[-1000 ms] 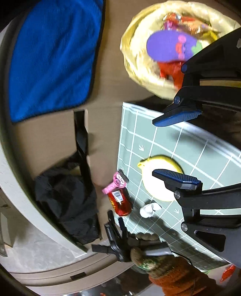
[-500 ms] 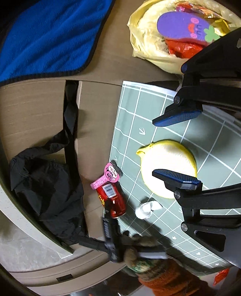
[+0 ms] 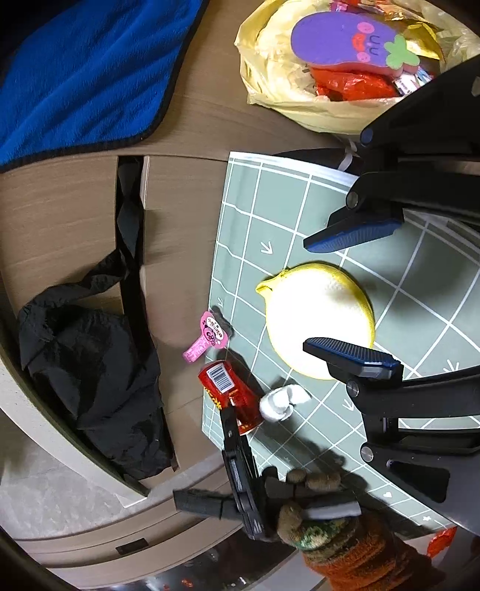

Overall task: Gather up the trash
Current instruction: 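Grasp the red can with the left tool and lift it, then grasp the pink packet with the right tool while the left tool holds the can, then carry the red can and pink packet over the yellow trash bag, then open both tools to drop the can and packet into the bag, then grasp the white tissue with the left tool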

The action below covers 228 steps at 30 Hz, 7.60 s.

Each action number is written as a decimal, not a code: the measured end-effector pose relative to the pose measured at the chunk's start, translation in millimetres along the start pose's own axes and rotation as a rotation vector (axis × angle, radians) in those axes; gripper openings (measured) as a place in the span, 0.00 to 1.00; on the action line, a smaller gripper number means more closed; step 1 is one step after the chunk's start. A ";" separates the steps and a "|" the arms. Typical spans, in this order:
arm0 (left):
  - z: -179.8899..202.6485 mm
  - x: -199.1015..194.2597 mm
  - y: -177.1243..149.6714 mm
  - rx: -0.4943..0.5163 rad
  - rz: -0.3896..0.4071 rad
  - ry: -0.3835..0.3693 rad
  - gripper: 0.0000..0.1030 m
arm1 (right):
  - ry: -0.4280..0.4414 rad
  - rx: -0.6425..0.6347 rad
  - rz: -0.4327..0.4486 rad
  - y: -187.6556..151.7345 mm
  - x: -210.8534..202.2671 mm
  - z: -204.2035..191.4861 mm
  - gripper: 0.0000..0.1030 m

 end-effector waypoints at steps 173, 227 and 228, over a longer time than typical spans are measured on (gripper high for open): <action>419.0 -28.9 -135.8 0.442 0.125 -0.191 0.60 | -0.303 0.031 0.264 -3.7 -204.8 186.3 0.12; 67.0 -7.6 -72.7 -0.049 0.007 0.219 0.60 | -0.096 -0.011 0.111 -21.8 -96.2 53.0 0.35; 63.9 -4.6 -73.0 -0.054 -0.004 0.224 0.58 | -0.101 -0.030 0.101 -23.5 -94.3 48.0 0.35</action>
Point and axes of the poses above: each gripper's, at about its wrist camera, not at the fingertips, and x roughly the way its jaws point, z to its right, y to its top, the point moved 9 cm from there along x, roughly the way its jaws point, and after that the axes turned 7 degrees about -x, right-handed, at the moved point
